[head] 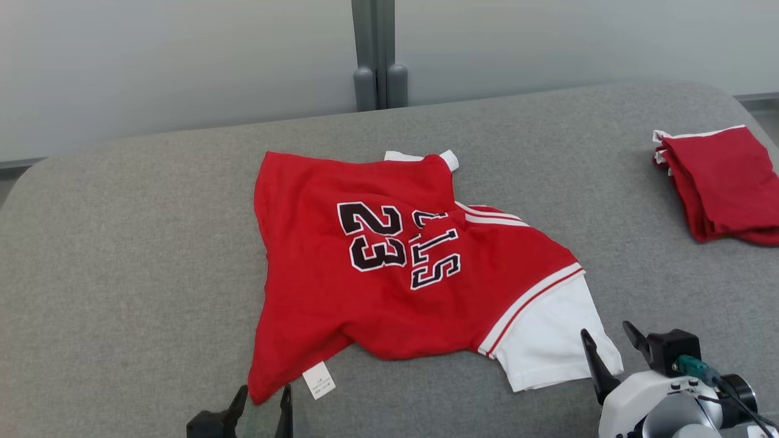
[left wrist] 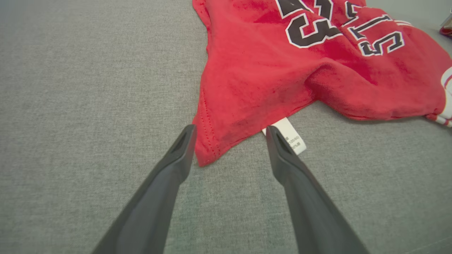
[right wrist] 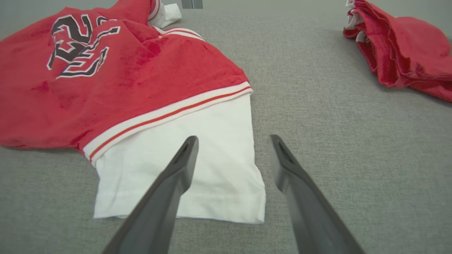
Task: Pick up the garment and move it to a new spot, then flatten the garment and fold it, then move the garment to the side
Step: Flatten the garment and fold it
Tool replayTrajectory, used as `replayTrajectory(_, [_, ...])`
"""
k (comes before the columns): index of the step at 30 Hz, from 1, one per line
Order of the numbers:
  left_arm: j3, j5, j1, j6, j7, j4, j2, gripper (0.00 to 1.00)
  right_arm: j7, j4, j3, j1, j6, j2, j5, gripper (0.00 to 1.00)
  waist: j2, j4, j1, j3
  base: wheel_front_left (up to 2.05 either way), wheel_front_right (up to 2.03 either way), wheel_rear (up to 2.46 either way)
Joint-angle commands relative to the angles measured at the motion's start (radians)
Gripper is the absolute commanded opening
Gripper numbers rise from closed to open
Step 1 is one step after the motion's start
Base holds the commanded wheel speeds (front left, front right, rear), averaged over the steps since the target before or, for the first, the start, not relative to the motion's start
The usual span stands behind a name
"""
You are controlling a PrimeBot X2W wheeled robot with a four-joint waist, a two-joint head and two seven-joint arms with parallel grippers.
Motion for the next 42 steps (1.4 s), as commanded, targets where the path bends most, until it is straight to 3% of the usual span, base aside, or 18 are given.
replayTrajectory(1, [-0.001,0.003,-0.016,0.005,0.015,0.012,0.003,1.0,0.034,0.014,0.003,-0.019,-0.002,-0.008,0.01,1.0,0.0,-0.005,0.0,0.021,0.0,0.0,0.0])
replayTrajectory(7, [-0.014,0.005,-0.076,0.018,0.078,0.044,0.005,1.0,0.176,0.071,0.013,-0.058,-0.002,-0.034,0.014,1.0,0.0,-0.007,0.0,0.051,0.0,0.0,0.0])
replayTrajectory(13, [-0.007,0.006,-0.095,0.04,0.094,0.076,0.018,1.0,0.194,0.096,0.006,-0.063,-0.002,-0.023,0.012,1.0,0.0,-0.011,0.0,0.064,0.0,0.0,0.0])
replayTrajectory(24, [-0.007,-0.01,-0.133,0.038,0.08,0.1,0.025,1.0,0.209,0.137,0.007,-0.088,-0.002,-0.012,0.013,1.0,0.0,-0.015,0.0,0.093,0.0,0.0,0.0])
replayTrajectory(25, [-0.008,-0.016,-0.138,0.036,0.085,0.106,0.025,0.73,0.216,0.146,0.008,-0.092,-0.002,-0.01,0.015,1.0,0.0,-0.016,0.0,0.095,0.0,0.0,0.0])
replayTrajectory(27, [-0.011,-0.018,-0.145,0.029,0.092,0.114,0.027,0.0,0.236,0.164,0.012,-0.099,-0.002,-0.007,0.02,1.0,0.0,-0.017,0.0,0.097,0.0,0.0,0.0])
replayTrajectory(28, [-0.012,-0.023,-0.146,0.026,0.093,0.118,0.028,0.0,0.241,0.173,0.014,-0.101,-0.002,-0.003,0.027,0.59,0.0,-0.018,0.0,0.097,0.0,0.0,0.0])
replayTrajectory(29, [-0.012,-0.027,-0.147,0.023,0.094,0.122,0.028,0.0,0.241,0.182,0.011,-0.107,-0.002,0.004,0.046,0.0,0.0,-0.019,0.0,0.096,0.0,0.0,0.0])
replayTrajectory(36, [0.003,-0.078,-0.127,-0.002,0.125,0.093,0.03,0.0,0.237,0.151,-0.009,-0.124,-0.002,0.02,0.199,0.0,0.0,-0.025,0.0,0.066,0.0,0.0,0.0])
replayTrajectory(42, [0.036,-0.198,-0.046,-0.042,0.234,-0.147,0.037,0.0,0.269,-0.118,-0.062,-0.078,-0.002,0.01,0.466,0.0,0.0,-0.036,0.0,0.031,0.0,0.0,0.0])
